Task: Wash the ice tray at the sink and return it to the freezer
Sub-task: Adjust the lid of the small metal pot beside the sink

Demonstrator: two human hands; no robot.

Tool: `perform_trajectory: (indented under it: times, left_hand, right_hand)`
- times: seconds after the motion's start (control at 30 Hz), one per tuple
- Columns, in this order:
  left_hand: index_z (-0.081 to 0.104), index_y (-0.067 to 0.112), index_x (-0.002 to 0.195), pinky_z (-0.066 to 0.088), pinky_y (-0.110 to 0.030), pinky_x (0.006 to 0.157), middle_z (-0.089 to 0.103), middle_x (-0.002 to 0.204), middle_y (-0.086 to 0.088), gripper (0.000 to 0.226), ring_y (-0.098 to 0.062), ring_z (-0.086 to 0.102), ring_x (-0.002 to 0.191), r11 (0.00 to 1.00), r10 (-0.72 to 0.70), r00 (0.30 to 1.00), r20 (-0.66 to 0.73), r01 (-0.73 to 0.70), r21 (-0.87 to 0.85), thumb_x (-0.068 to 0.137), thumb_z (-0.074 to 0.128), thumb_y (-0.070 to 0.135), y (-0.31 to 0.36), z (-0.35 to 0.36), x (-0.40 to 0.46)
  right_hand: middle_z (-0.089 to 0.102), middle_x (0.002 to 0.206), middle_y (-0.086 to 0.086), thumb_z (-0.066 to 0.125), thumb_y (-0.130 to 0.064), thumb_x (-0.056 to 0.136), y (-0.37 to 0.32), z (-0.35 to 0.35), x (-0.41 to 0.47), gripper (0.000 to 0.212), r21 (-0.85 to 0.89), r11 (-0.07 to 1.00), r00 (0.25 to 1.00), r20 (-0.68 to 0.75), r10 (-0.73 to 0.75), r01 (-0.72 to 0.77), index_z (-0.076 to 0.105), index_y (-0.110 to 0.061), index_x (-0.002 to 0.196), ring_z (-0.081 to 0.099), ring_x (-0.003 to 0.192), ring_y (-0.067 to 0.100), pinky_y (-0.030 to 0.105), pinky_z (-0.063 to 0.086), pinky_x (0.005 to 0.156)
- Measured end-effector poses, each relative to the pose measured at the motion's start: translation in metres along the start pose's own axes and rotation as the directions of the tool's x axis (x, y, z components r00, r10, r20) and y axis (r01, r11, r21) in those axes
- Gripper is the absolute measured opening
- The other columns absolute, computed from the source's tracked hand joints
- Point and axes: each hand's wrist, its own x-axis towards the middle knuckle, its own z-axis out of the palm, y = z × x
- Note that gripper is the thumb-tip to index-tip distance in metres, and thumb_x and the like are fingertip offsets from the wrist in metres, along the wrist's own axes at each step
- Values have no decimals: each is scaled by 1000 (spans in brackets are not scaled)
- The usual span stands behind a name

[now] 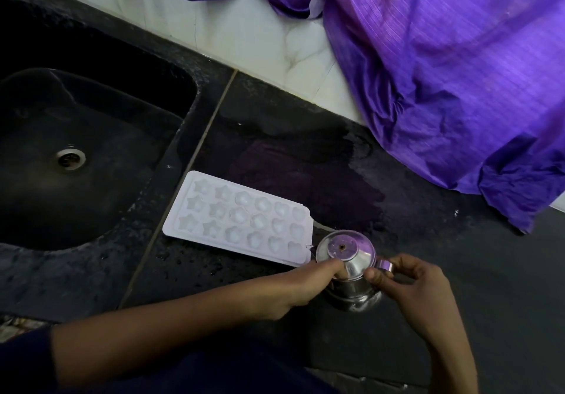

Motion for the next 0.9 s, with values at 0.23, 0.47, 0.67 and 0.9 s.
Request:
perform_trajectory:
  times: [0.23, 0.47, 0.67, 0.9]
  left_hand:
    - [50, 33, 104, 32, -30, 97, 49, 119, 6, 18, -13, 46, 110, 999, -36, 999, 12, 36, -29, 88, 43, 37, -1, -2, 2]
    - [44, 33, 116, 32, -32, 101, 47, 125, 5, 30, -15, 47, 116, 999, -41, 999, 25, 41, -34, 87, 43, 39, -3, 0, 3]
    - [46, 33, 108, 33, -30, 99, 48, 119, 5, 20, -14, 46, 110, 999, -27, 999, 47, 28, -18, 89, 40, 39, -2, 0, 0]
    - [45, 32, 125, 40, -15, 88, 56, 117, 13, 38, 1, 50, 104, 989, 146, 989, 22, -146, -12, 87, 43, 40, 2, 5, -3]
  right_hand:
    - [70, 61, -10, 81, -22, 67, -1, -1, 2, 18, -34, 999, 1000, 2, 9, -9, 65, -13, 63, 62, 62, -11, 6, 39, 51]
    - [70, 64, -14, 81, -23, 65, -1, -4, 1, 19, -42, 999, 1000, 3, -8, 8, 65, -12, 63, 63, 64, -9, 5, 41, 52]
    - [71, 65, -10, 80, -22, 67, -2, -5, 0, 19, -37, 999, 1000, 8, -11, 12, 65, -11, 63, 63, 65, -8, 3, 41, 52]
    - [70, 64, 0, 77, -24, 65, 1, -7, 1, 18, 125, 992, 1000, 16, -4, 2, 66, -10, 65, 62, 57, -1, 13, 47, 59]
